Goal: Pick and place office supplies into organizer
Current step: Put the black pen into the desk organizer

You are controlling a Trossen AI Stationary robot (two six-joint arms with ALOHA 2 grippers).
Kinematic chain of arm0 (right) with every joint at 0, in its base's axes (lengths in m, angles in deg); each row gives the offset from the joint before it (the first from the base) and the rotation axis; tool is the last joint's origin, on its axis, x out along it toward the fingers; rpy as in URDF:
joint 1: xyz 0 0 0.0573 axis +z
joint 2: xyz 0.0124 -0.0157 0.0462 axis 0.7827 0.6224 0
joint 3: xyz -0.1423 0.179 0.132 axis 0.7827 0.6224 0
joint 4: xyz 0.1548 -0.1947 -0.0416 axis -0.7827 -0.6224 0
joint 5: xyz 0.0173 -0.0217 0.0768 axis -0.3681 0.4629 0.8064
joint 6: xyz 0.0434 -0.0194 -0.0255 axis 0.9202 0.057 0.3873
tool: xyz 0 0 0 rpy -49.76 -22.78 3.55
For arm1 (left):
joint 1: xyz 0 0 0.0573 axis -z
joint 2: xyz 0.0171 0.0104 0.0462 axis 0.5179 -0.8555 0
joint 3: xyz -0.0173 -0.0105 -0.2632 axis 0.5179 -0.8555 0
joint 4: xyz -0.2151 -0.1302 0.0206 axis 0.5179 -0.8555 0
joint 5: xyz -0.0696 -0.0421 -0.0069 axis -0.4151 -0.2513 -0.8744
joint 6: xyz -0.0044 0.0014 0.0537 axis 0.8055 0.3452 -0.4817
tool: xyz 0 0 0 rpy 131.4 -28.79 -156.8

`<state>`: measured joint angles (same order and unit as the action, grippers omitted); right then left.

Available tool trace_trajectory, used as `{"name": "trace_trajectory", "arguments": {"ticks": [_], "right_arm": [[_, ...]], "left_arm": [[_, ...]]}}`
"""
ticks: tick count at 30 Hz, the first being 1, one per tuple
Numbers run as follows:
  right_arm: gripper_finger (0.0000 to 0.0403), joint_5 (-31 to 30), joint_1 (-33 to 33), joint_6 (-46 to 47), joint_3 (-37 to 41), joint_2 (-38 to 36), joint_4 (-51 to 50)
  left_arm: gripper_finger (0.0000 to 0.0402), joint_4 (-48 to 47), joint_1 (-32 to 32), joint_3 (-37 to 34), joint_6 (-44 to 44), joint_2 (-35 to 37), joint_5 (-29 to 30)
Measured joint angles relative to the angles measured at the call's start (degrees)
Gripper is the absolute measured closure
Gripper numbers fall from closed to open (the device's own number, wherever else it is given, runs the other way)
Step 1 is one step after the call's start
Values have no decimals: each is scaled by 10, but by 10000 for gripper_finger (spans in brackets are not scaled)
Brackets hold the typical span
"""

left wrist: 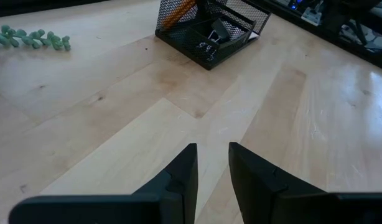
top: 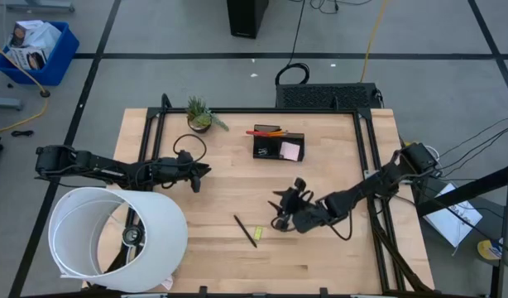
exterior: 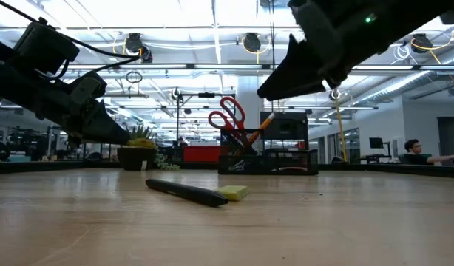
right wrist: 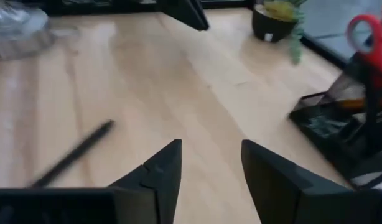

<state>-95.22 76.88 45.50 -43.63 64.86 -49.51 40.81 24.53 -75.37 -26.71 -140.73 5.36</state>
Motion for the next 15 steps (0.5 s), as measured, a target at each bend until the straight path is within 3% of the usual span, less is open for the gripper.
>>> {"name": "trace_trajectory", "arguments": {"ticks": [7, 15], "right_arm": [[253, 22, 27, 92, 0, 29, 41], [256, 28, 33, 89, 0, 66, 130]], "left_arm": [[309, 0, 0, 0, 0, 0, 0], [309, -1, 0, 0, 0, 0, 0]]}}
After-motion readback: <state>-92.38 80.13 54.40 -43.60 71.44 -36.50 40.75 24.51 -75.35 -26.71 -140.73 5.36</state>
